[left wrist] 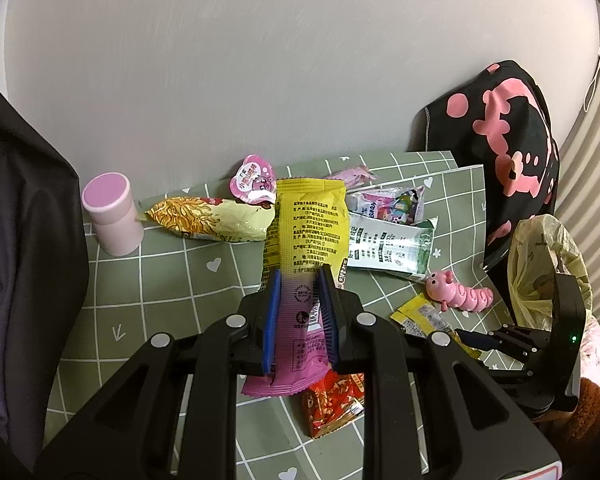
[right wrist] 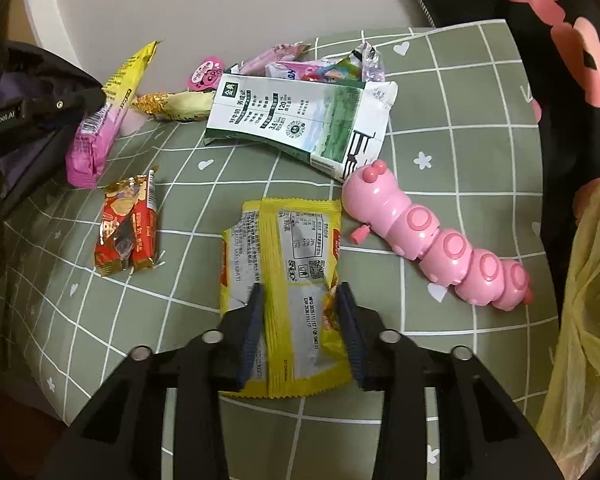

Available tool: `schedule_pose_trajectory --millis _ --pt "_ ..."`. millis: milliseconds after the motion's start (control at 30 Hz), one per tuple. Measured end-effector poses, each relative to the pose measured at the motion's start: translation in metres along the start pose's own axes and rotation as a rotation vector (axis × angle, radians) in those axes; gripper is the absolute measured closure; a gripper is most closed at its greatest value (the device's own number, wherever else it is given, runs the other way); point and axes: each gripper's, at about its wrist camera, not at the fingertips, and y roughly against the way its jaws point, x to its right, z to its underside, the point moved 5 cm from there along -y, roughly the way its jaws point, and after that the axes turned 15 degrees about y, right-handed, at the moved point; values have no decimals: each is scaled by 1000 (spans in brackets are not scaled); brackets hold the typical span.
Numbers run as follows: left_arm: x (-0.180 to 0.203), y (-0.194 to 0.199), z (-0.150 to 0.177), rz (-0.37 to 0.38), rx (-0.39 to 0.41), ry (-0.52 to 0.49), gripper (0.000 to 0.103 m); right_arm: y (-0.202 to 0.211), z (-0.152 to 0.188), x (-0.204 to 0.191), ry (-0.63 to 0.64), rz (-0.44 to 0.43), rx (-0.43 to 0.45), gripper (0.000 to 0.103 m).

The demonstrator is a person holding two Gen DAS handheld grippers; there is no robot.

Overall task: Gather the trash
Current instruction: 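Carry both wrappers over the yellow trash bag and release them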

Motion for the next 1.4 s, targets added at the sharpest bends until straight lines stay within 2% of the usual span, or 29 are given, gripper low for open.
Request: schedule_pose_trajectory --millis 67,167,633,967,1233,1400 --pt "4 1 -1 5 3 -6 85 3 -2 1 1 10 8 80" --pt "11 2 -3 15 8 -18 85 13 -7 5 -8 18 34 85" --pt "64 8 -19 114 35 -98 85 89 -43 47 -75 137 172 85" --pt "128 3 -38 211 44 -203 85 145 -70 89 -110 289 250 85" --pt "192 -6 -40 305 22 -292 85 193 -58 136 -170 421 292 85" --pt "240 -10 -32 377 -4 -358 85 219 -34 168 -243 509 295 85"
